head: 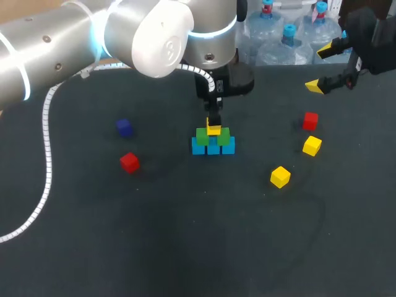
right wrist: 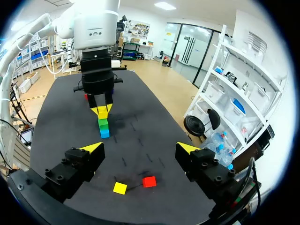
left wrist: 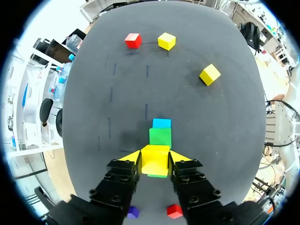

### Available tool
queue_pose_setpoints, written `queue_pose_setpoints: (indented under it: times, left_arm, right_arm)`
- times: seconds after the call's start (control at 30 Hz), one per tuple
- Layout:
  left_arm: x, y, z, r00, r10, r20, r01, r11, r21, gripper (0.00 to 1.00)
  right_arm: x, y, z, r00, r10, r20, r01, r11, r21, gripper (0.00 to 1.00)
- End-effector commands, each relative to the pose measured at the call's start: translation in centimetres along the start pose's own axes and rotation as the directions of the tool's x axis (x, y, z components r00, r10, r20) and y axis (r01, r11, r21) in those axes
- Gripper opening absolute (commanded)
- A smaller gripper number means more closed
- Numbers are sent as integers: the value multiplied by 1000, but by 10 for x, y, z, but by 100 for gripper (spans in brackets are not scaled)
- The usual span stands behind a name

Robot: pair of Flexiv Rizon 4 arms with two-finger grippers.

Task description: Place the blue cubes, place green cubes on the blue cubes, place the yellow cubes on the green cubes, then place the red cubes on the yellow cubes, and place purple cube on the red cubes.

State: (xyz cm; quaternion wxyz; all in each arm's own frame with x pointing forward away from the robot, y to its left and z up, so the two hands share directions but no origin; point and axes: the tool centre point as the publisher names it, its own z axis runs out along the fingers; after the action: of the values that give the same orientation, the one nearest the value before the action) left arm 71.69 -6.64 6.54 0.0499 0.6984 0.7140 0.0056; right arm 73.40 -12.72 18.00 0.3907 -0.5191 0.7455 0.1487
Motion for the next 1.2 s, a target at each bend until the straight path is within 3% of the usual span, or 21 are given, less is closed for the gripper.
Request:
queue_pose_setpoints:
  times: [0.03,0.9,0.97,1.2]
  left_arm:
    - [0,2,1,1000,0,1,0,1000,8,0]
    - [0,1,2,1000,4,0,-4,1000,18,1]
    - [-1,1,2,1000,4,0,-4,1000,19,7]
    - [-1,0,1,1000,5,1,-5,1000,25,48]
  right_arm:
    - [0,0,1,1000,0,1,0,1000,0,100]
    - [0,0,1,1000,0,1,0,1000,0,100]
    - [0,0,1,1000,0,1,0,1000,0,100]
    - [0,0,1,1000,0,1,0,1000,0,100]
